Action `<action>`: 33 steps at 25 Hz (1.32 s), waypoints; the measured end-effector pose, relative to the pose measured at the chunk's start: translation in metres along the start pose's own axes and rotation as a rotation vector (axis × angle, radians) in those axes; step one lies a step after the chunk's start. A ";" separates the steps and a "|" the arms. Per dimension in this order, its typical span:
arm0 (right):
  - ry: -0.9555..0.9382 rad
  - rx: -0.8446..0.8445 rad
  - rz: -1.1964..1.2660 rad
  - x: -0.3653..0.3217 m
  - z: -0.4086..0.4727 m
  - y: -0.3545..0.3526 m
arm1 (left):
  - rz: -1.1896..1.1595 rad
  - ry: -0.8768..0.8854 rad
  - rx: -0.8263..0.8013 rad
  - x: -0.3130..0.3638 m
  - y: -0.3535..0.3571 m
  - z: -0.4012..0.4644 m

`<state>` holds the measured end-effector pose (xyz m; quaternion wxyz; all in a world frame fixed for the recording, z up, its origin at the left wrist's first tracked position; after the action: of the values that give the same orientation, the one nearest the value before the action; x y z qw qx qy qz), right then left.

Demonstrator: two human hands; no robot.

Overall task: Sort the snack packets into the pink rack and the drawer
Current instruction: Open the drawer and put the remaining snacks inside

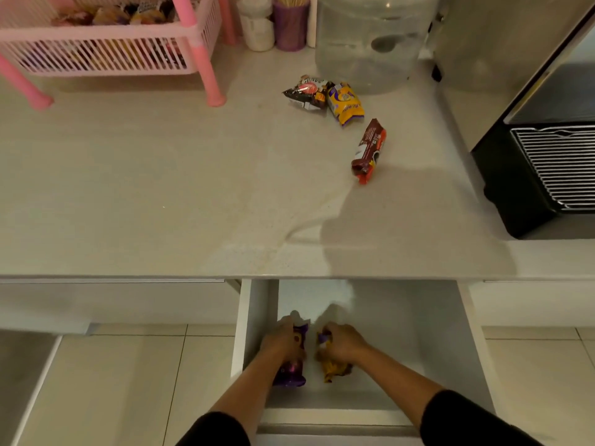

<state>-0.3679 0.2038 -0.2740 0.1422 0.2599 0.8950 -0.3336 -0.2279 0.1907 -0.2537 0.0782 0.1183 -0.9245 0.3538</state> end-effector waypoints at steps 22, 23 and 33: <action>-0.283 0.012 0.101 -0.052 -0.096 -0.086 | -0.010 0.317 0.017 0.040 -0.121 -0.105; -0.329 0.024 0.207 -0.064 -0.113 -0.106 | -0.130 0.380 -0.009 0.040 -0.142 -0.121; -0.062 1.003 0.710 -0.125 -0.062 -0.342 | 0.018 0.353 0.946 0.018 -0.255 -0.074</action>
<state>-0.4612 -0.0201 0.0042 0.1312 0.5675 0.4833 -0.6536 -0.1708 0.0530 -0.0329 0.1683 0.0712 -0.6366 0.7493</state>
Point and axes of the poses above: each hand's wrist, its own z-axis towards the middle knuckle, its own y-axis out of the palm, x = y × z, the point moved 7 cm from there along z, towards the middle knuckle, and after that the axes turned 6 degrees about x, right-handed, at the moved point
